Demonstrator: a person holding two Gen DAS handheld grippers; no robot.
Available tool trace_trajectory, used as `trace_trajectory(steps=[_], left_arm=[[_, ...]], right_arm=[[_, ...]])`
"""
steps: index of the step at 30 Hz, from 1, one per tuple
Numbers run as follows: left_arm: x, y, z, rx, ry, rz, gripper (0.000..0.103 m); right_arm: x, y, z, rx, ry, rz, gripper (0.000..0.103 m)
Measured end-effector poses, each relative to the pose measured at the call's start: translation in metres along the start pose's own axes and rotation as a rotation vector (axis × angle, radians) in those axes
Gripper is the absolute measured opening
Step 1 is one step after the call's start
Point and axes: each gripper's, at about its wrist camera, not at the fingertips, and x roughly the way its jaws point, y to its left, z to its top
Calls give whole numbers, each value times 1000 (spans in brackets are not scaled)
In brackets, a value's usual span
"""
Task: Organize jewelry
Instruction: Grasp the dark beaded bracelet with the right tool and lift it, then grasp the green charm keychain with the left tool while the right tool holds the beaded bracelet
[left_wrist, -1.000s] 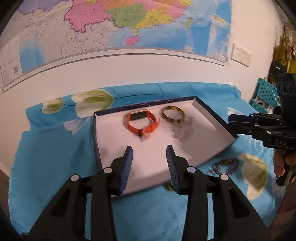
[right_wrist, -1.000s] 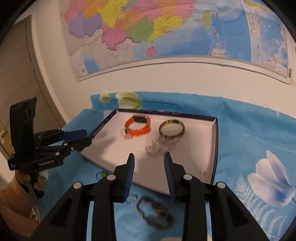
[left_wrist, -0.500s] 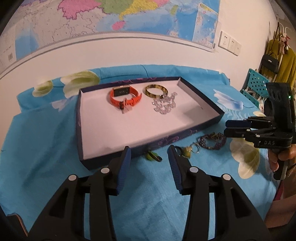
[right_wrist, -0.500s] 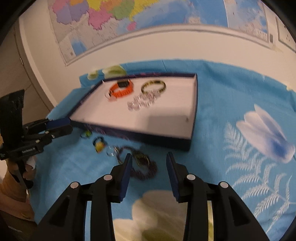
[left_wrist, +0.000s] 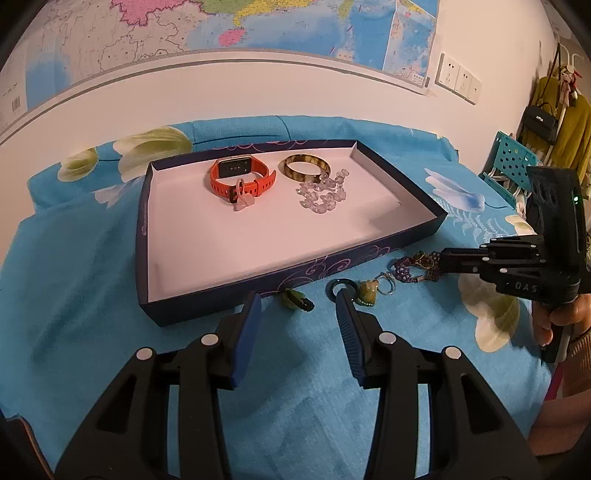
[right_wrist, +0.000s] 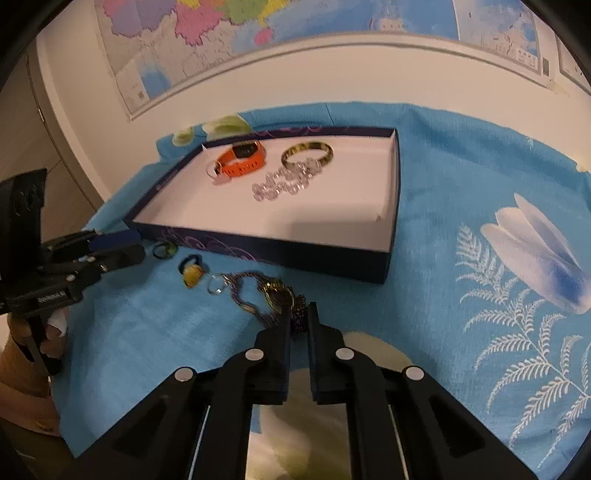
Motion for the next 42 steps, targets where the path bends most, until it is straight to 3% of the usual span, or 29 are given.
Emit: trace_trajectory(steps=[11,13,15,31,37,42], left_arm=[[-2,-1,-1,1,-3,-6,42],[-2,-1,-1,0,-4,-7,42],[-2,-1,-1,2,-4,-7,42],[12,-2,-4,5,41,-5,40],[24,2,0,-28,73,-10,33],[31,1,4,-40,90,-14,18]], right_arm=[[-28,14,14,-18,-103,58,6],[-32,14,16,-7,-114,117,6],[-33,18,16,-24,-120,74,6],[-40,18,17,13,-156,125,6],[-37,21,16,12,-152,141,6],[-34,23,16,11,-146,154,6]])
